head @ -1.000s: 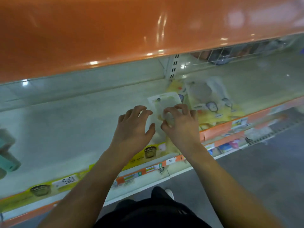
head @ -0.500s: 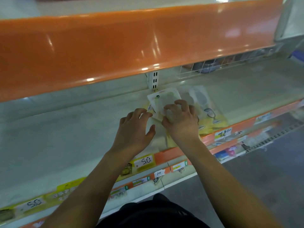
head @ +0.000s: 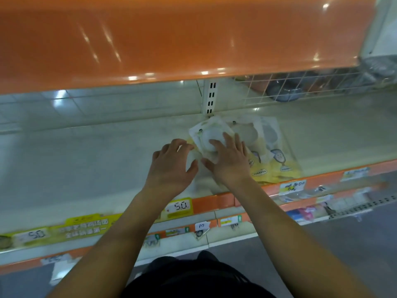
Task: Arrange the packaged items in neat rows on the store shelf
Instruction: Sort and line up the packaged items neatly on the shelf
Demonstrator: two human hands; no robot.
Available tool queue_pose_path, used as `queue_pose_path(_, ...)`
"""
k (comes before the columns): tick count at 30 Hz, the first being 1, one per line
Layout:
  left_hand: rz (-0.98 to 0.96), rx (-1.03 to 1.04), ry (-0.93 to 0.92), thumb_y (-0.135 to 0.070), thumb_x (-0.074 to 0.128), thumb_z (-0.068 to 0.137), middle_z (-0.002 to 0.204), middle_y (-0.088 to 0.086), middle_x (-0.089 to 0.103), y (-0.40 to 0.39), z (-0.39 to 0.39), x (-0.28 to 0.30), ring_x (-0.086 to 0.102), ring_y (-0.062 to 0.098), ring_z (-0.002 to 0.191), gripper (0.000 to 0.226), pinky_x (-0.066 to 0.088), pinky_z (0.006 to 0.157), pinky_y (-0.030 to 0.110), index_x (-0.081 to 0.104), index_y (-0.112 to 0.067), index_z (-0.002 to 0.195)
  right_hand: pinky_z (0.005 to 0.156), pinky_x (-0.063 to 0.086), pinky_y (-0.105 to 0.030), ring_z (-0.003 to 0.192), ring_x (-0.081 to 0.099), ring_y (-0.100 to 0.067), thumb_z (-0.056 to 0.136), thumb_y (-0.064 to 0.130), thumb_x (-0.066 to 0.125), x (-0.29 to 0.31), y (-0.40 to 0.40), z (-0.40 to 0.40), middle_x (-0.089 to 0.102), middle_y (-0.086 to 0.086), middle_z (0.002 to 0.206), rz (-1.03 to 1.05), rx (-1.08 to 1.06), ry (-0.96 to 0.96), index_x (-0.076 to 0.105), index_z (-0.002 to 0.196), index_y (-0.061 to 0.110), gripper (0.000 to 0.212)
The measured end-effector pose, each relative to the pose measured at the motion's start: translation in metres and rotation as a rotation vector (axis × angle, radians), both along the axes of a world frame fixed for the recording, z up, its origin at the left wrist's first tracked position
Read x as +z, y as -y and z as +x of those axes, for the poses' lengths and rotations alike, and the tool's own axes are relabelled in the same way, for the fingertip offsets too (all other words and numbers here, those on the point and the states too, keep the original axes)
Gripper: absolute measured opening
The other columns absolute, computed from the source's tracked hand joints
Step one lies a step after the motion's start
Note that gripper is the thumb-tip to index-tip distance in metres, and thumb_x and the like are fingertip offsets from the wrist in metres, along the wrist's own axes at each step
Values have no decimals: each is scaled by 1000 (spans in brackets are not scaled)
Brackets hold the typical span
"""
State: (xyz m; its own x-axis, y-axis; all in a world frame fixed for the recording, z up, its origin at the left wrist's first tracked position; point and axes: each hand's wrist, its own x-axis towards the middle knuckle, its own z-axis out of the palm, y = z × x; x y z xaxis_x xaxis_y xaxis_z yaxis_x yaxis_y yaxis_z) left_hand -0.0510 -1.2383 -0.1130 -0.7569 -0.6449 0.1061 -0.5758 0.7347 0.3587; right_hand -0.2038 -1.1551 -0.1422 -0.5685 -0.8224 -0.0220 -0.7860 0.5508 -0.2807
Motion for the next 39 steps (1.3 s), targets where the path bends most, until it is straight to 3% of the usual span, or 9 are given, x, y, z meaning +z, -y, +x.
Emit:
queue_pose_path(10, -46, 169, -36, -37, 54, 88, 131, 2, 49, -12, 36, -10, 52, 27, 116, 41, 39, 91, 41, 55, -19, 125, 101, 42, -46, 131, 39, -27, 89, 39, 62, 10, 5, 32, 44, 1, 142, -199, 152, 71, 57, 131, 25, 45)
queue_pose_path(20, -45, 358, -19, -38, 52, 87, 130, 7, 53, -2, 129, -7, 56, 32, 111, 43, 45, 84, 45, 57, -16, 123, 97, 43, -43, 121, 48, -27, 89, 32, 62, 13, 42, 122, 51, -1, 133, -236, 355, 117, 58, 129, 22, 41)
queue_pose_path(24, -42, 473, -37, -35, 59, 86, 129, 7, 54, 5, 193, -4, 55, 33, 112, 41, 44, 86, 45, 58, -16, 123, 99, 43, -43, 121, 48, -27, 91, 31, 59, 17, 67, 187, 51, 0, 135, -214, 456, 129, 58, 130, 23, 40)
queue_pose_path(29, -45, 593, -39, -42, 49, 83, 126, 7, 55, 13, 290, -4, 57, 33, 107, 46, 47, 84, 46, 59, -16, 120, 96, 45, -42, 116, 52, -29, 89, 28, 61, 20, 92, 285, 55, -2, 131, -224, 586, 134, 60, 127, 21, 39)
queue_pose_path(39, -50, 746, -6, -38, 55, 89, 134, 3, 50, 26, 443, -5, 50, 26, 120, 42, 40, 89, 44, 55, -19, 127, 94, 45, -43, 117, 50, -28, 92, 28, 58, 17, 132, 442, 55, 0, 130, -240, 737, 144, 60, 127, 22, 35)
